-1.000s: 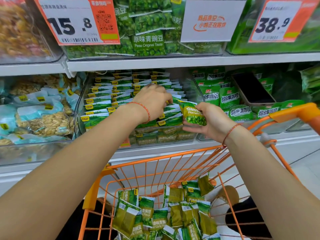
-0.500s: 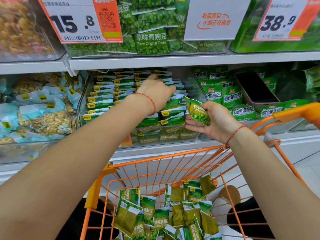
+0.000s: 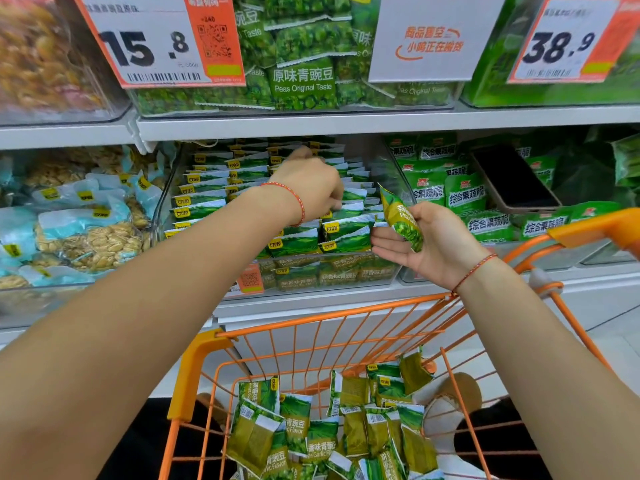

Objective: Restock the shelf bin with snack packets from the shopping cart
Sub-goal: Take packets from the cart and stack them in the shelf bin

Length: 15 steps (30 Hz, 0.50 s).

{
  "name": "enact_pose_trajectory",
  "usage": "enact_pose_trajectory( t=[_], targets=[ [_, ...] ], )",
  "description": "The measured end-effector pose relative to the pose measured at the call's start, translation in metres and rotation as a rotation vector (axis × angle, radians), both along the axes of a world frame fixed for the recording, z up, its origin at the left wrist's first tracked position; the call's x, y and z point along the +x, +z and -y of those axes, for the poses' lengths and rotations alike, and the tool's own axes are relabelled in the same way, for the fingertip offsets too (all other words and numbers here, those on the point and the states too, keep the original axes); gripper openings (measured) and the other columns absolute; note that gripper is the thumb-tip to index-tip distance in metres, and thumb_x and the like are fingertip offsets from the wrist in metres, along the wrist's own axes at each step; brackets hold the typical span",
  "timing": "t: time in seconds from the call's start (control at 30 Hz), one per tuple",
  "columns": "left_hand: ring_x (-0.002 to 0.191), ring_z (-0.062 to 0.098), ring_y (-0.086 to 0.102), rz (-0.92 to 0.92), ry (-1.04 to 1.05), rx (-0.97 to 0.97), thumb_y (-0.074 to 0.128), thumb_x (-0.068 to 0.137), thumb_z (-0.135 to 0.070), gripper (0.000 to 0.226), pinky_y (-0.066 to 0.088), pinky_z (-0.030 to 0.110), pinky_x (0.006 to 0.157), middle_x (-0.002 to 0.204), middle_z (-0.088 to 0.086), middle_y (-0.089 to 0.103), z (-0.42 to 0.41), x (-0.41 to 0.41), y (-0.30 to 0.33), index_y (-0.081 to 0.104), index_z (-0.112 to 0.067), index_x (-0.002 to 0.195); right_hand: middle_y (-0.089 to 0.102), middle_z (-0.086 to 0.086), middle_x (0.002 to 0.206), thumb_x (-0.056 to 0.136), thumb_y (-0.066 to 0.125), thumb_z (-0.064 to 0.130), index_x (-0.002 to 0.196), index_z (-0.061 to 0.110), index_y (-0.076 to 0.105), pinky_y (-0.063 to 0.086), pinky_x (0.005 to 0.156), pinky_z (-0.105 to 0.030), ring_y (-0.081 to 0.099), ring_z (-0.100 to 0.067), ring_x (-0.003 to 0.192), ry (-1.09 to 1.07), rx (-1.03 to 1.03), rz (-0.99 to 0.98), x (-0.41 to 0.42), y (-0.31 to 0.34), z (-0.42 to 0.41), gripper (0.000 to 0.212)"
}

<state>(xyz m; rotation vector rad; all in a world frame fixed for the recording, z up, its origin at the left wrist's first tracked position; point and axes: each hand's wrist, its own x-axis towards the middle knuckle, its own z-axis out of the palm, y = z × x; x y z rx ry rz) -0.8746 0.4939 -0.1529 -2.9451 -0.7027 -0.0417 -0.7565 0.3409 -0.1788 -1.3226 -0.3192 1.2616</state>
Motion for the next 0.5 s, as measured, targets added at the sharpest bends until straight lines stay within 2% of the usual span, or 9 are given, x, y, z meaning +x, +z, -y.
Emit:
enact_pose_trajectory(
  t=[0.07,0.13,0.2,0.23,0.27,0.3,0.33,0.4,0.5],
  targets=[
    [0.090,0.022,0.054,0.092,0.037,-0.049,0.054,0.094,-0.040,0.022,0.021,0.034,0.108,0.075,-0.007,0.057,-0.003,-0.003,-0.004,0.071,-0.027,0.098,0.062,-0.025,0.106,0.101,0.028,0.018,0.104,-0.001,0.055,0.051,0.086,-0.039,0.063,-0.031,0.098,-0.021,0.018,-0.018,0.002,-0.001,-0.001,0.034],
    [0.080,0.021,0.050,0.132,0.069,-0.120,0.055,0.094,-0.041,0.023,0.022,0.034,0.107,0.077,-0.006,0.063,-0.005,-0.005,-0.008,0.072,-0.026,0.099,0.058,-0.028,0.119,0.099,0.029,0.018,0.118,-0.005,0.050,0.052,0.086,-0.038,0.060,-0.034,0.109,-0.083,0.051,-0.045,0.004,-0.005,-0.007,0.036],
    [0.087,0.023,0.052,0.082,0.082,-0.132,0.055,0.094,-0.040,0.024,0.021,0.035,0.108,0.087,-0.001,0.069,-0.005,-0.003,-0.008,0.072,-0.026,0.101,0.056,-0.028,0.121,0.097,0.034,0.018,0.128,-0.007,0.046,0.053,0.082,-0.033,0.057,-0.034,0.116,-0.155,0.084,-0.043,0.007,-0.008,-0.015,0.042],
    [0.097,0.025,0.052,0.044,0.081,-0.106,0.054,0.094,-0.041,0.024,0.022,0.035,0.108,0.093,0.000,0.070,-0.005,-0.001,-0.008,0.072,-0.027,0.103,0.056,-0.027,0.116,0.095,0.036,0.018,0.130,-0.007,0.046,0.052,0.080,-0.030,0.058,-0.031,0.115,-0.187,0.095,-0.030,0.008,-0.009,-0.019,0.044],
    [0.105,0.025,0.050,0.015,0.077,-0.073,0.054,0.093,-0.042,0.025,0.023,0.037,0.107,0.098,0.001,0.068,-0.004,0.001,-0.007,0.071,-0.028,0.104,0.052,-0.023,0.105,0.094,0.037,0.018,0.125,-0.003,0.050,0.050,0.077,-0.026,0.062,-0.027,0.104,-0.207,0.101,-0.011,0.008,-0.009,-0.023,0.040],
    [0.112,0.026,0.047,-0.001,0.072,-0.045,0.055,0.093,-0.043,0.025,0.024,0.038,0.106,0.103,0.003,0.067,-0.004,0.003,-0.006,0.071,-0.028,0.104,0.047,-0.020,0.096,0.093,0.037,0.018,0.110,0.002,0.053,0.048,0.070,-0.023,0.061,-0.022,0.085,-0.214,0.105,0.008,0.007,-0.008,-0.027,0.028],
    [0.117,0.026,0.043,-0.003,0.065,-0.027,0.056,0.092,-0.043,0.024,0.024,0.038,0.106,0.108,0.005,0.064,-0.005,0.004,-0.006,0.071,-0.029,0.104,0.044,-0.015,0.088,0.093,0.036,0.017,0.095,0.006,0.051,0.043,0.063,-0.023,0.054,-0.017,0.067,-0.212,0.107,0.008,0.006,-0.007,-0.032,0.019],
    [0.123,0.027,0.038,0.013,0.058,-0.018,0.060,0.089,-0.044,0.024,0.023,0.038,0.107,0.116,0.004,0.059,-0.007,0.003,-0.006,0.071,-0.027,0.102,0.038,-0.010,0.075,0.094,0.032,0.016,0.076,0.012,0.044,0.030,0.055,-0.024,0.038,-0.011,0.045,-0.207,0.106,0.023,0.004,-0.005,-0.040,0.021],
    [0.127,0.027,0.036,0.093,0.063,-0.062,0.059,0.089,-0.045,0.029,0.024,0.038,0.106,0.126,0.002,0.053,-0.007,-0.005,-0.003,0.067,-0.026,0.109,0.030,-0.005,0.066,0.093,0.029,0.013,0.068,0.015,0.037,0.024,0.044,-0.020,0.027,-0.010,0.041,-0.175,0.128,0.006,-0.002,-0.006,-0.051,0.026]
  ],
)
